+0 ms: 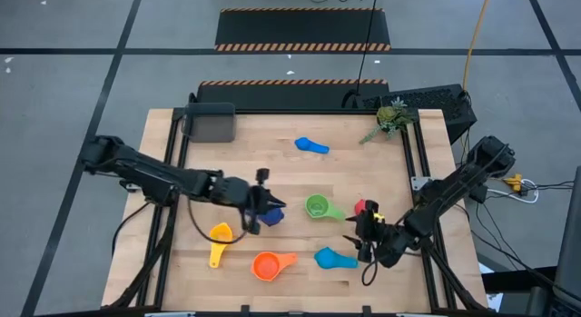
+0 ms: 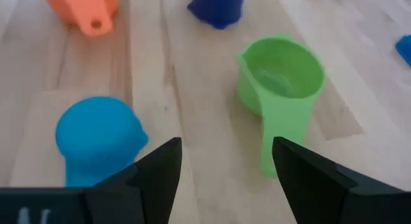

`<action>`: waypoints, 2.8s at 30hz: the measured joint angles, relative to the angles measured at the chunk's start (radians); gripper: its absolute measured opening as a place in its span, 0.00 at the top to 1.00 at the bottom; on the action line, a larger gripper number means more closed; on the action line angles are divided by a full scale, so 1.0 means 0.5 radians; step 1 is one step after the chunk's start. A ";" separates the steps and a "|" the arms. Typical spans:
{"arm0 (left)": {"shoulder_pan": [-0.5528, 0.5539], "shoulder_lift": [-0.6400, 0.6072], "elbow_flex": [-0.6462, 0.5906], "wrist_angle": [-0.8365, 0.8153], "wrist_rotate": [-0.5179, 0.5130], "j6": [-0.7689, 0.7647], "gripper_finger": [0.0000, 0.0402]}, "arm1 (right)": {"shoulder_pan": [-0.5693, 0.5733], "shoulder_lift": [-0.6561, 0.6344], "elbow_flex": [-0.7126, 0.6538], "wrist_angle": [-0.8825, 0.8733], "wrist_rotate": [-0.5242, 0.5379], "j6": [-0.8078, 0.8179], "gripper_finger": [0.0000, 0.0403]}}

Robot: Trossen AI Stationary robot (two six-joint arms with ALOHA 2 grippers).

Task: Nest measuring cups in basket
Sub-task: Stack the green measuring cup on top of the orange measuring cup

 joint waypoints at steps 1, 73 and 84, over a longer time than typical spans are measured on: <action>0.003 0.058 0.032 -0.011 -0.001 0.004 0.95 | 0.012 0.029 0.000 -0.001 0.001 -0.037 0.42; 0.303 1.063 0.560 -0.020 0.110 0.749 0.95 | -0.030 0.367 -0.021 -0.072 0.406 -1.027 0.42; 0.303 1.128 0.559 0.019 0.105 0.778 0.95 | -0.124 0.626 -0.027 0.292 0.485 -1.418 0.42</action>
